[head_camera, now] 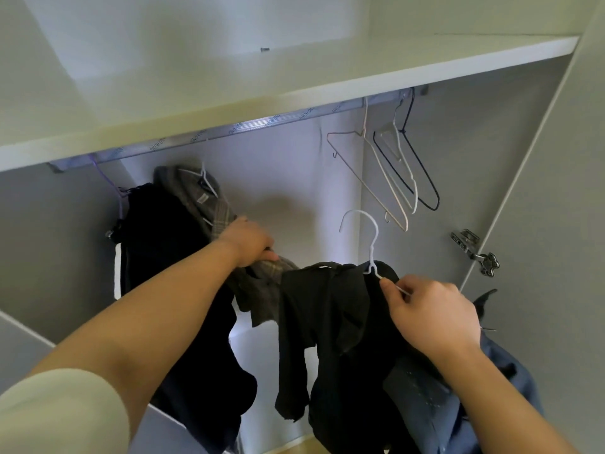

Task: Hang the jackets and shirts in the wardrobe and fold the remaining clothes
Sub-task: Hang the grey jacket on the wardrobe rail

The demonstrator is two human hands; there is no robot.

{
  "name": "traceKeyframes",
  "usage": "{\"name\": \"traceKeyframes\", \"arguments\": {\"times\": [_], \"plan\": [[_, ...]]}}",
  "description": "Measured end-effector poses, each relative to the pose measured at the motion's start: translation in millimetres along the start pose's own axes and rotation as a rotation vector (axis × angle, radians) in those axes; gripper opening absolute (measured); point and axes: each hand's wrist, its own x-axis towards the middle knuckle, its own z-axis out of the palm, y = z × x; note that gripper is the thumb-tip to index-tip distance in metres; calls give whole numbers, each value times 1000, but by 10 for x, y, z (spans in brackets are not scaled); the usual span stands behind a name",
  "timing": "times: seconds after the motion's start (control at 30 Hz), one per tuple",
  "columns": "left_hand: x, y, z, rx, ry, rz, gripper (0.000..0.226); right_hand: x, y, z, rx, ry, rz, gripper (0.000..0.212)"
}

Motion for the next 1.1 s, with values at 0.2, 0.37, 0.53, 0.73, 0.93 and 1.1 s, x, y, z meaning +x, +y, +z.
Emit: {"name": "traceKeyframes", "arguments": {"times": [0.2,0.37,0.53,0.73,0.93,1.1], "plan": [[-223,-181,88,1,-190,-114,53,70,-70,-11,-23,37,0,52],[-412,-276,132,-3,-282,-214,56,128,-57,-48,-37,24,22,51],[-338,-106,87,-80,-413,-309,33,188,-15,-71,-73,45,94,52],[-266,211,49,-119,-518,-294,29,289,93,-70,-152,68,115,51],[-202,634,-138,-678,-168,-207,53,324,81,-38,-131,32,101,50],[-50,1259,-382,-1030,115,-52,101,327,39,-45,-87,2,95,47]]}}
